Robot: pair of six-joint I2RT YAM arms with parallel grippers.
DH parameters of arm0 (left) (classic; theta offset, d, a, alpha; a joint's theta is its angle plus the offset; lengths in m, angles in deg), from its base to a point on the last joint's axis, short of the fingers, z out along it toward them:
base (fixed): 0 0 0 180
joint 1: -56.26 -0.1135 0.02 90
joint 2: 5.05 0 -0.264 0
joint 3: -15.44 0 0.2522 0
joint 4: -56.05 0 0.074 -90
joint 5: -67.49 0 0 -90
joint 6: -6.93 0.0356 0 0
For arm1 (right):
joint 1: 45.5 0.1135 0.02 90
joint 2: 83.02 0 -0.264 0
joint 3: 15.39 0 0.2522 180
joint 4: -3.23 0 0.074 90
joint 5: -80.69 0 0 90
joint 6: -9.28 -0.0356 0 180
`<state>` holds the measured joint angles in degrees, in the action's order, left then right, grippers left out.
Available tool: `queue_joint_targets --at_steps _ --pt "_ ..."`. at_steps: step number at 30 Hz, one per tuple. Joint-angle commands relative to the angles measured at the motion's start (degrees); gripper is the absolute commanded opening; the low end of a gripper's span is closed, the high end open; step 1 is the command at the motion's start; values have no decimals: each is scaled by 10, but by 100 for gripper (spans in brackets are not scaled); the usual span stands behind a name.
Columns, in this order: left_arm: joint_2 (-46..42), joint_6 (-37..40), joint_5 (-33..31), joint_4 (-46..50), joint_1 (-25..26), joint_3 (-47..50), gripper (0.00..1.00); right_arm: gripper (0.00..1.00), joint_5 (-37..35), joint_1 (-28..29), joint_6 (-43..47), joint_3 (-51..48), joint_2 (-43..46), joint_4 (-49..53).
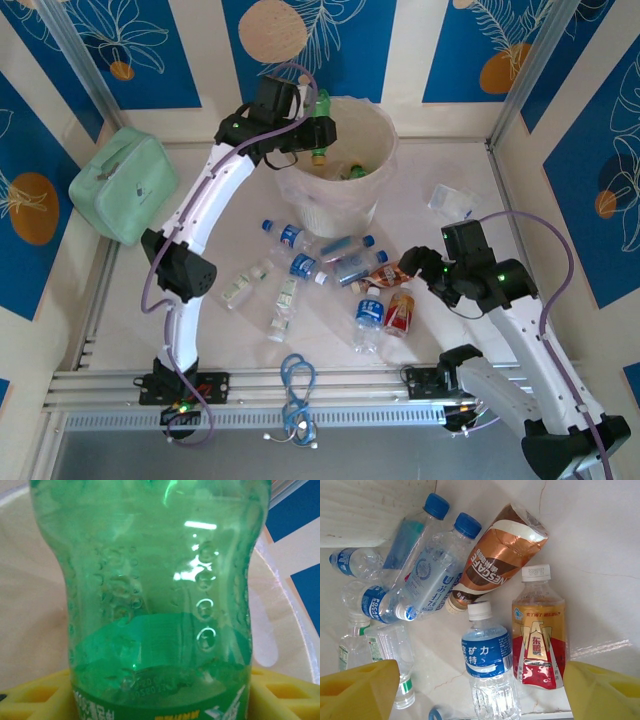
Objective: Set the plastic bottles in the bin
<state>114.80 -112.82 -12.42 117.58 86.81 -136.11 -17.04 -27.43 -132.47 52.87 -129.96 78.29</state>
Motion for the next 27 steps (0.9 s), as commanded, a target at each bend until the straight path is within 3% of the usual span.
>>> queue_joint_targets --at_steps 1,9,19,27 --pt "6 -1 9 -8 0 -19 69 85 -11 4 -6 0 4 21" --pt "-12 -2 8 -16 0 -6 80 86 -22 4 4 6 -1 42" --pt "-99 8 15 -45 24 18 78 86 -31 30 -6 -26 -11 82" --pt "-297 2 55 -178 57 302 76 86 -22 67 -20 -63 -76 43"
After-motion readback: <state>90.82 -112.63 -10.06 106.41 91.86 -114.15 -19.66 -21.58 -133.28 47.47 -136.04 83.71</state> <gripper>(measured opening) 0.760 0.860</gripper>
